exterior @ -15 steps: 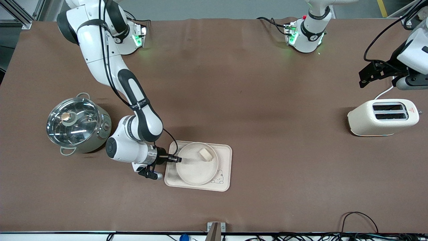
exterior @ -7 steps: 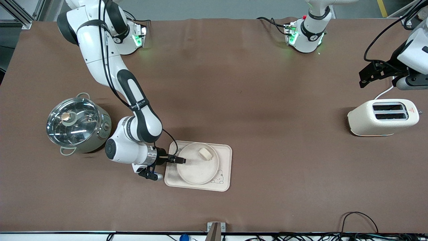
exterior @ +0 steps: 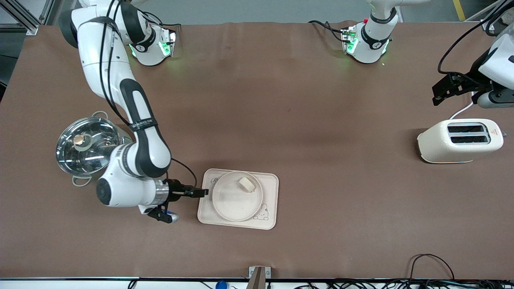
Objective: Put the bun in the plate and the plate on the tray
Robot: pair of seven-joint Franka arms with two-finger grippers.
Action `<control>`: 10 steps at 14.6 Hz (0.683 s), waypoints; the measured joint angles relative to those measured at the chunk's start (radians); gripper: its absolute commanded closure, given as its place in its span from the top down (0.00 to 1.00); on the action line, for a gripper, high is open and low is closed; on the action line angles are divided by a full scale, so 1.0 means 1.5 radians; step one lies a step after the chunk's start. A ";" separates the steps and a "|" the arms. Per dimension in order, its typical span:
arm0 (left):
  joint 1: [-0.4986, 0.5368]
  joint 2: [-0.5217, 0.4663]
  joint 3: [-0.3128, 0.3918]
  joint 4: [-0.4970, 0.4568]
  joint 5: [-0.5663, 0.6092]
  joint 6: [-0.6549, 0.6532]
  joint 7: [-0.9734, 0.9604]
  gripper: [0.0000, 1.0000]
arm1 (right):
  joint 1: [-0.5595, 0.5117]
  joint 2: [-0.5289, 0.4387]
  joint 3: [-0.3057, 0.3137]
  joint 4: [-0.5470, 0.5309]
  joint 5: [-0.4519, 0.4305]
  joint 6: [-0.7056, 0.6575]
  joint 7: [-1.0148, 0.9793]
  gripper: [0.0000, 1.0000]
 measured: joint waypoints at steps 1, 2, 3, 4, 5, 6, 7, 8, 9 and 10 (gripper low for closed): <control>0.000 0.000 0.000 0.000 0.000 0.000 0.000 1.00 | 0.000 -0.010 -0.008 0.020 -0.033 -0.044 0.022 1.00; 0.000 0.000 0.000 0.000 0.000 0.001 0.000 1.00 | 0.000 -0.023 -0.015 0.038 -0.072 -0.083 0.036 1.00; 0.000 0.000 0.000 0.000 0.000 0.002 0.000 1.00 | 0.000 -0.039 -0.020 0.051 -0.111 -0.108 0.043 1.00; 0.000 0.000 0.000 0.001 0.000 0.003 0.000 1.00 | 0.000 -0.060 -0.024 0.059 -0.147 -0.118 0.046 1.00; 0.000 0.000 0.000 0.001 0.000 0.004 0.000 1.00 | -0.002 -0.085 -0.028 0.062 -0.176 -0.126 0.047 1.00; 0.000 0.000 0.000 0.001 0.000 0.005 0.000 1.00 | -0.006 -0.113 -0.031 0.063 -0.199 -0.139 0.048 1.00; 0.000 0.000 0.000 0.001 0.000 0.005 0.000 1.00 | -0.015 -0.140 -0.033 0.063 -0.223 -0.151 0.048 1.00; 0.000 0.000 0.000 0.003 0.000 0.005 0.000 1.00 | -0.026 -0.163 -0.034 0.062 -0.249 -0.159 0.047 1.00; 0.000 0.000 0.000 0.005 0.000 0.006 0.000 1.00 | -0.039 -0.183 -0.034 0.062 -0.278 -0.166 0.042 1.00; 0.000 0.000 0.000 0.007 0.000 0.006 0.000 1.00 | -0.052 -0.200 -0.034 0.062 -0.304 -0.178 0.029 1.00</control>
